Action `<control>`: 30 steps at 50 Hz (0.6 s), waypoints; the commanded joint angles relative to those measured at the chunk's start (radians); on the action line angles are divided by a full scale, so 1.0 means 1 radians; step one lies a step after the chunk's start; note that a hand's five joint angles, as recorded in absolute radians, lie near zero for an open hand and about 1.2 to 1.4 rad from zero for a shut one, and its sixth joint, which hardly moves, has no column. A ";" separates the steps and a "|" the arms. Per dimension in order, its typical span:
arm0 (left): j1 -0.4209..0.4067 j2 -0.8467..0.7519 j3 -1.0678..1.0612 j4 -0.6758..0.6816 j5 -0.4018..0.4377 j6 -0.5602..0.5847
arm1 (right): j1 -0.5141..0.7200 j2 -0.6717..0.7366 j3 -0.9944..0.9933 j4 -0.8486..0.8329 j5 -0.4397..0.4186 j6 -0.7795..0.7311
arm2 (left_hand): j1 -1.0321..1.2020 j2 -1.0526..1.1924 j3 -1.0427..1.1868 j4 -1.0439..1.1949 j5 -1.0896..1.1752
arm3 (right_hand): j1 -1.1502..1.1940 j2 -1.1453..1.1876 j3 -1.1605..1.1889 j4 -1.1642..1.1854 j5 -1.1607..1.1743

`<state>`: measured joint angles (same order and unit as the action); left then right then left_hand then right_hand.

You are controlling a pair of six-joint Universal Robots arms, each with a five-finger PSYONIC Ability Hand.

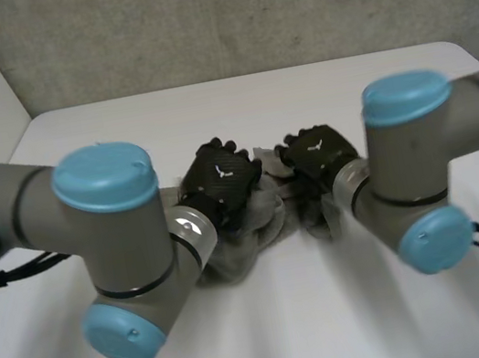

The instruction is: Fold the towel.

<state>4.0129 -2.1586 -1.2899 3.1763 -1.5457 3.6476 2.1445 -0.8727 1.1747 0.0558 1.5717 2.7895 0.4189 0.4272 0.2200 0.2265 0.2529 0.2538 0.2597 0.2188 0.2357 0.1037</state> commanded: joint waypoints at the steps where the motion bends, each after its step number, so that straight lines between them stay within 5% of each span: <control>1: -0.001 -0.064 -0.005 0.079 -0.059 0.034 | 0.014 0.103 -0.013 -0.111 0.044 -0.027 | 0.253 0.244 -0.046 -0.052 0.244 | 0.327 0.321 -0.044 -0.061 0.303; 9: 0.011 -0.054 -0.019 0.087 -0.105 0.039 | 0.003 0.039 0.014 -0.145 0.044 -0.030 | 0.977 0.969 -0.046 -0.052 0.968 | 1.142 1.136 -0.044 -0.061 1.117; 18: 0.055 0.125 -0.129 0.079 -0.103 0.032 | -0.003 -0.150 0.135 -0.125 -0.042 -0.039 | 0.977 0.969 -0.046 -0.052 0.969 | 1.143 1.137 -0.044 -0.061 1.118; 25: 0.060 0.288 -0.246 -0.070 -0.096 0.022 | -0.096 -0.279 0.198 0.153 -0.300 -0.086 | 0.977 0.969 -0.046 -0.052 0.969 | 1.143 1.137 -0.044 -0.061 1.118; 30: 0.064 0.306 -0.226 -0.145 -0.091 0.026 | -0.141 -0.284 0.146 0.288 -0.406 -0.133 | 0.977 0.969 -0.046 -0.052 0.969 | 1.143 1.137 -0.044 -0.061 1.118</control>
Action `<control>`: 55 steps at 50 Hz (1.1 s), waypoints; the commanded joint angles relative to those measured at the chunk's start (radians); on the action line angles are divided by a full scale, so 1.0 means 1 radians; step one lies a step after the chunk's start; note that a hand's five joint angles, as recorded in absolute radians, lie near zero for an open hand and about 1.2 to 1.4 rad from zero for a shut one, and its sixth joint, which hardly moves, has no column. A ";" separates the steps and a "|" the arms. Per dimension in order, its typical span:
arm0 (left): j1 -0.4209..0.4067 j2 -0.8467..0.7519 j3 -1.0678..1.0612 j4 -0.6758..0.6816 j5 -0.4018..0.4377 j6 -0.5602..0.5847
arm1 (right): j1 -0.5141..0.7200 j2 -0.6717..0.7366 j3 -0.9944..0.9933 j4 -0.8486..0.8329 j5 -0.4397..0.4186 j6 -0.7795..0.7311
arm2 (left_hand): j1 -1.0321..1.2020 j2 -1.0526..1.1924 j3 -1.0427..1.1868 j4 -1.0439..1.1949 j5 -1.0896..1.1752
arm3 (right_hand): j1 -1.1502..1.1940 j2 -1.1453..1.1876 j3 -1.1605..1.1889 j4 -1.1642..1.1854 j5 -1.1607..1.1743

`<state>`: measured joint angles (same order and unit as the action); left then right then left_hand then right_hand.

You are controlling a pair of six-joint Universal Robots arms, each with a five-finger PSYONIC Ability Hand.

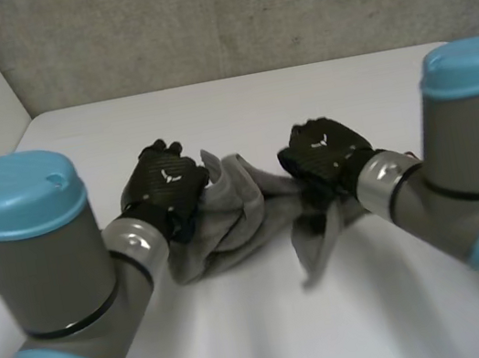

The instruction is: Fold the towel.

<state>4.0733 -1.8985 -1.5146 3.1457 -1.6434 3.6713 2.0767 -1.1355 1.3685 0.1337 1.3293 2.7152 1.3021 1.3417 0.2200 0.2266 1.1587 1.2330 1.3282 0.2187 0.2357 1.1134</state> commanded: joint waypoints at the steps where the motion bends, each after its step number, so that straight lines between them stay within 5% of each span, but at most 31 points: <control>1: 0.004 0.045 -0.001 -0.115 0.007 0.003 | -0.073 -0.021 -0.048 0.210 -0.163 -0.058 | 0.094 0.055 -0.045 -0.052 0.063 | 0.163 0.068 -0.044 -0.061 0.108; 6: 0.030 0.045 0.112 -0.076 0.005 -0.005 | -0.070 -0.017 -0.151 0.112 -0.167 -0.051 | 0.094 0.055 -0.045 -0.052 0.063 | 0.163 0.068 -0.044 -0.061 0.108; 13: 0.003 0.103 0.221 0.207 0.005 -0.056 | -0.069 -0.136 -0.180 -0.219 -0.148 0.148 | 0.094 0.055 -0.045 -0.052 0.063 | 0.163 0.068 -0.044 -0.061 0.108; 20: -0.020 0.329 0.059 0.447 0.042 -0.134 | -0.106 -0.337 -0.011 -0.453 -0.168 0.330 | 0.065 0.026 -0.045 -0.052 0.034 | 0.163 0.068 -0.044 -0.061 0.108; 24: -0.013 0.407 -0.076 0.525 0.124 -0.169 | -0.141 -0.415 0.120 -0.516 -0.234 0.342 | -0.155 -0.194 -0.045 -0.052 -0.186 | 0.088 -0.007 -0.044 -0.061 0.034; 31: 0.076 0.395 -0.233 0.447 0.201 -0.189 | -0.242 -0.421 0.302 -0.510 -0.499 0.238 | -0.161 -0.200 -0.045 -0.052 -0.192 | -0.120 -0.216 -0.044 -0.061 -0.175; 34: 0.159 0.336 -0.286 0.355 0.244 -0.188 | -0.303 -0.368 0.386 -0.476 -0.614 0.099 | -0.216 -0.256 -0.045 -0.052 -0.247 | -0.559 -0.654 -0.044 -0.061 -0.614; 35: 0.191 0.288 -0.298 0.297 0.270 -0.182 | -0.325 -0.333 0.408 -0.448 -0.630 -0.010 | -0.545 -0.585 -0.045 -0.052 -0.576 | -0.851 -0.947 -0.044 -0.061 -0.906; 36: 0.191 0.288 -0.299 0.297 0.270 -0.181 | -0.325 -0.333 0.408 -0.448 -0.630 -0.011 | -0.548 -0.588 -0.045 -0.052 -0.579 | -0.854 -0.950 -0.044 -0.061 -0.909; 37: 0.214 0.238 -0.305 0.230 0.292 -0.174 | -0.334 -0.301 0.411 -0.407 -0.622 -0.140 | -1.167 -1.207 -0.045 -0.052 -1.159 | -1.229 -1.324 -0.044 -0.061 -1.113; 43: 0.263 0.156 -0.288 0.077 0.324 -0.073 | -0.388 -0.267 0.362 -0.160 -0.532 -0.491 | -1.141 -1.181 -0.045 -0.052 -1.159 | -1.233 -1.328 -0.044 -0.061 -1.113; 47: 0.268 0.171 -0.276 0.076 0.324 -0.020 | -0.374 -0.267 0.325 -0.118 -0.484 -0.466 | -1.141 -1.181 -0.045 -0.052 -1.159 | -1.233 -1.328 -0.044 -0.061 -1.113; 55: 0.245 0.229 -0.205 0.068 0.313 -0.042 | -0.351 -0.288 0.256 -0.105 -0.414 -0.084 | -1.141 -1.181 -0.045 -0.052 -1.159 | -1.233 -1.328 -0.044 -0.061 -1.113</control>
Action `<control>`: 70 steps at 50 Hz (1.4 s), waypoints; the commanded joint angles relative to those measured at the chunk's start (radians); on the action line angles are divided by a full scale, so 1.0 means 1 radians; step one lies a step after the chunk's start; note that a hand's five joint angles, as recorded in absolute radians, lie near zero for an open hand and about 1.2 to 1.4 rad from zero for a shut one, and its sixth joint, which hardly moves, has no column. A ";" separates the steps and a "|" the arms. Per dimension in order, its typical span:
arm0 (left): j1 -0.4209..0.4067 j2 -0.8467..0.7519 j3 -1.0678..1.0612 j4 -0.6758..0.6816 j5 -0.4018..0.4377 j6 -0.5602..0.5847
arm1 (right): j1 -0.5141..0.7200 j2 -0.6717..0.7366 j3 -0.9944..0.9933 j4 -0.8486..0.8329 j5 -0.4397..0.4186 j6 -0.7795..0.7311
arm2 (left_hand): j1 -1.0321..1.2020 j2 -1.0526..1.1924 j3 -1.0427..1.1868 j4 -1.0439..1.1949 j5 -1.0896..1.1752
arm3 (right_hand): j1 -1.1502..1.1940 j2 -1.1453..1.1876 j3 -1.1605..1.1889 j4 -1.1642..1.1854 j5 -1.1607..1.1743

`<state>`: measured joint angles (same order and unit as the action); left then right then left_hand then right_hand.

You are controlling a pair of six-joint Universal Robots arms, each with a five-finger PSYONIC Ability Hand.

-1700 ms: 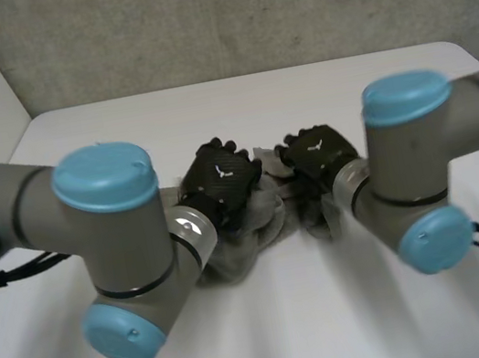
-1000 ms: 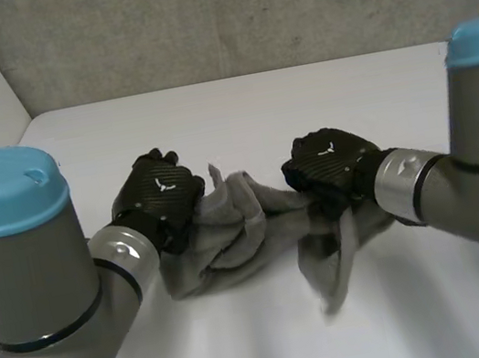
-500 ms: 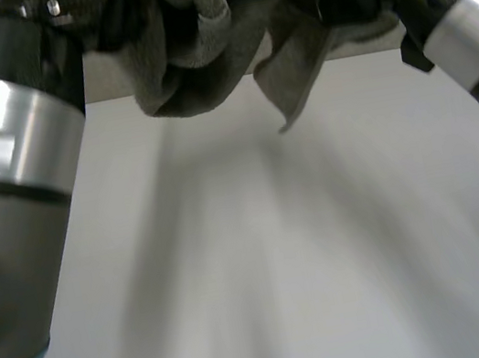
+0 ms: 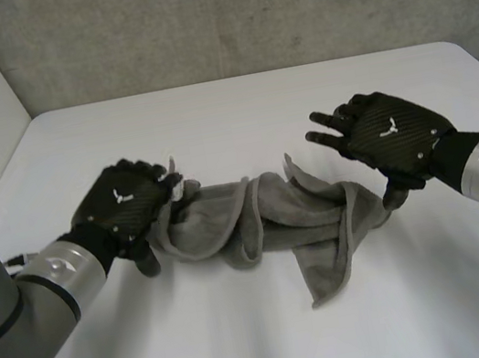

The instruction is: Fold the towel.

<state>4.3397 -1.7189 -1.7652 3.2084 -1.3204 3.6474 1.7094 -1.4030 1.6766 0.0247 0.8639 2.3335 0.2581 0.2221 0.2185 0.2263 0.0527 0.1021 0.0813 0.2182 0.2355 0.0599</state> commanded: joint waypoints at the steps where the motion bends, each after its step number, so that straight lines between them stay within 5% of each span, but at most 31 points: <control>1: -0.034 0.053 0.052 0.005 -0.013 -0.030 | 0.015 -0.025 -0.066 0.012 0.072 0.378 | -0.097 -0.061 -0.044 -0.052 -0.053 | -0.102 -0.081 -0.044 -0.061 -0.060; 8: -0.130 0.039 0.119 0.007 -0.074 -0.135 | 0.096 0.042 -0.181 0.044 0.172 0.618 | -0.095 -0.059 -0.044 -0.052 -0.053 | -0.085 -0.064 -0.044 -0.061 -0.060; 12: -0.205 -0.020 0.197 -0.002 -0.212 -0.248 | 0.166 0.175 -0.322 0.131 0.289 0.720 | -0.077 -0.041 -0.044 -0.052 -0.046 | -0.070 -0.049 -0.044 -0.061 -0.060; 24: -0.384 -0.208 0.366 -0.055 -0.413 -0.323 | 0.282 0.384 -0.426 0.190 0.480 0.731 | -0.036 0.000 -0.044 -0.052 -0.005 | 0.118 0.139 -0.044 -0.061 -0.014; 31: -0.451 -0.344 0.455 -0.050 -0.483 -0.335 | 0.378 0.411 -0.397 0.052 0.665 0.635 | 0.002 0.038 -0.044 -0.052 0.033 | 0.121 0.142 -0.044 -0.061 -0.012; 37: -0.459 -0.424 0.480 -0.032 -0.487 -0.378 | 0.417 0.409 -0.368 0.008 0.711 0.456 | 0.061 0.097 -0.044 -0.052 0.092 | 0.133 0.153 -0.044 -0.061 0.000; 51: -0.451 -0.533 0.484 0.040 -0.487 -0.523 | 0.426 0.404 -0.319 -0.066 0.788 0.302 | 0.114 0.150 -0.044 -0.052 0.145 | 0.402 0.423 -0.044 -0.061 0.270; 59: -0.453 -0.576 0.501 0.116 -0.517 -0.517 | 0.420 0.401 -0.298 -0.118 0.796 0.248 | 0.190 0.226 -0.044 -0.052 0.221 | 0.893 0.914 -0.044 -0.061 0.761; 64: -0.448 -0.607 0.515 0.180 -0.572 -0.489 | 0.411 0.400 -0.281 -0.111 0.781 0.259 | 0.477 0.513 -0.044 -0.052 0.508 | 1.277 1.297 -0.044 -0.061 1.144; 70: -0.437 -0.596 0.513 0.226 -0.606 -0.327 | 0.408 0.359 -0.267 -0.107 0.753 0.265 | 0.601 0.637 -0.044 -0.052 0.632 | 1.294 1.315 -0.044 -0.061 1.162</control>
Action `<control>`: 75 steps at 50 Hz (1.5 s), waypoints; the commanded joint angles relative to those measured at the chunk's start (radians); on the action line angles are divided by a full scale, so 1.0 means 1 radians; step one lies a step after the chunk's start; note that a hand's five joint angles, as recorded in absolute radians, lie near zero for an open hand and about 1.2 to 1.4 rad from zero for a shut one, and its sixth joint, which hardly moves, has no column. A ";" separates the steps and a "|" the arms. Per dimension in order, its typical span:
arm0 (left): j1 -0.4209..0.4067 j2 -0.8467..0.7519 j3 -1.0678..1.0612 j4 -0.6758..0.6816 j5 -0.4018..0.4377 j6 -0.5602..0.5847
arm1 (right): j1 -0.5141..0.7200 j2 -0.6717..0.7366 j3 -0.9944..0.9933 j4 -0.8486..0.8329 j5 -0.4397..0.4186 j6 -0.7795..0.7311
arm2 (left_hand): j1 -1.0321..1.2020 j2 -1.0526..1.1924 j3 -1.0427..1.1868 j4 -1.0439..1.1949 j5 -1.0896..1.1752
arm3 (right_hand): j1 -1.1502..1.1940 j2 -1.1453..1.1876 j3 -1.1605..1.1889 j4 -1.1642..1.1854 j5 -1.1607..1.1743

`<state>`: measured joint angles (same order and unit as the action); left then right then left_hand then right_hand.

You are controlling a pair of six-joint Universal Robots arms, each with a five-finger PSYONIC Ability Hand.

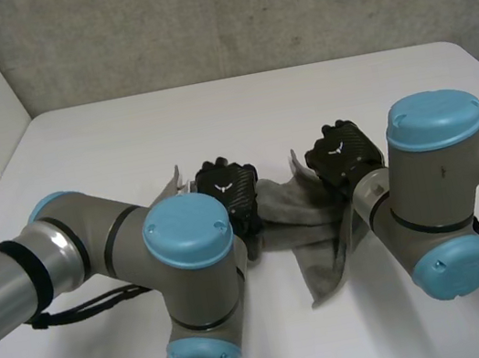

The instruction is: Fold the towel.

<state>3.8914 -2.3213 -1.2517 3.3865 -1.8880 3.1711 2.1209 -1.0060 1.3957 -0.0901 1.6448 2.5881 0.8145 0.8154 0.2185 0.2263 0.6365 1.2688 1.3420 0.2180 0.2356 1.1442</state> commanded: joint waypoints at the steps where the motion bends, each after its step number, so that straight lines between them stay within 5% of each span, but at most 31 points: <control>1: 0.011 0.006 0.000 0.048 -0.039 0.150 | -0.004 -0.039 0.014 0.007 -0.028 0.011 | 0.045 0.044 -0.044 -0.052 0.048 | 0.127 0.054 -0.044 -0.061 0.078; 19: 0.063 0.037 -0.034 0.060 -0.043 0.222 | -0.278 -0.218 0.126 0.007 -0.209 0.274 | -0.022 -0.023 -0.044 -0.052 -0.019 | 0.127 0.054 -0.044 -0.061 0.078; 36: 0.066 0.112 -0.101 -0.025 -0.042 0.222 | -0.386 -0.233 0.213 0.001 -0.367 0.280 | -0.383 -0.384 -0.044 -0.052 -0.380 | 0.127 0.054 -0.044 -0.061 0.078; 42: 0.088 0.149 -0.117 -0.096 -0.040 0.225 | -0.409 -0.272 0.220 0.003 -0.372 0.250 | -0.638 -0.639 -0.044 -0.052 -0.635 | 0.127 0.054 -0.044 -0.061 0.078; 52: 0.095 0.247 -0.167 -0.239 0.032 0.224 | -0.433 -0.264 0.207 0.026 -0.358 0.063 | -0.642 -0.643 -0.044 -0.052 -0.637 | 0.127 0.054 -0.044 -0.061 0.078; 54: 0.097 0.266 -0.181 -0.253 0.050 0.227 | -0.429 -0.267 0.204 0.033 -0.358 0.040 | -0.642 -0.643 -0.044 -0.052 -0.637 | -0.033 -0.106 -0.044 -0.061 -0.083; 55: 0.100 0.281 -0.192 -0.263 0.061 0.227 | -0.423 -0.267 0.198 0.038 -0.355 0.024 | -0.642 -0.643 -0.044 -0.052 -0.637 | -0.722 -0.795 -0.044 -0.061 -0.772; 56: 0.105 0.295 -0.199 -0.271 0.066 0.227 | -0.423 -0.269 0.186 0.038 -0.350 0.020 | -0.642 -0.643 -0.044 -0.052 -0.637 | -1.263 -1.337 -0.044 -0.061 -1.144; 68: 0.123 0.336 -0.178 -0.266 0.070 0.227 | -0.271 -0.301 0.019 0.064 -0.349 0.107 | -0.642 -0.643 -0.044 -0.052 -0.637 | -1.269 -1.342 -0.044 -0.061 -1.144; 75: 0.109 0.277 -0.108 -0.260 0.092 0.224 | -0.185 -0.099 -0.177 0.174 -0.356 0.096 | -0.622 -0.623 -0.044 -0.052 -0.618 | -1.269 -1.342 -0.044 -0.061 -1.144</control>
<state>4.0134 -1.9939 -1.4171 3.1207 -1.8144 3.3974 1.8719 -1.2644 1.3691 -0.0023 1.2931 2.6927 0.2735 0.2291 0.2184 0.2263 0.0529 0.1019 0.0821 0.2180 0.2357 0.0599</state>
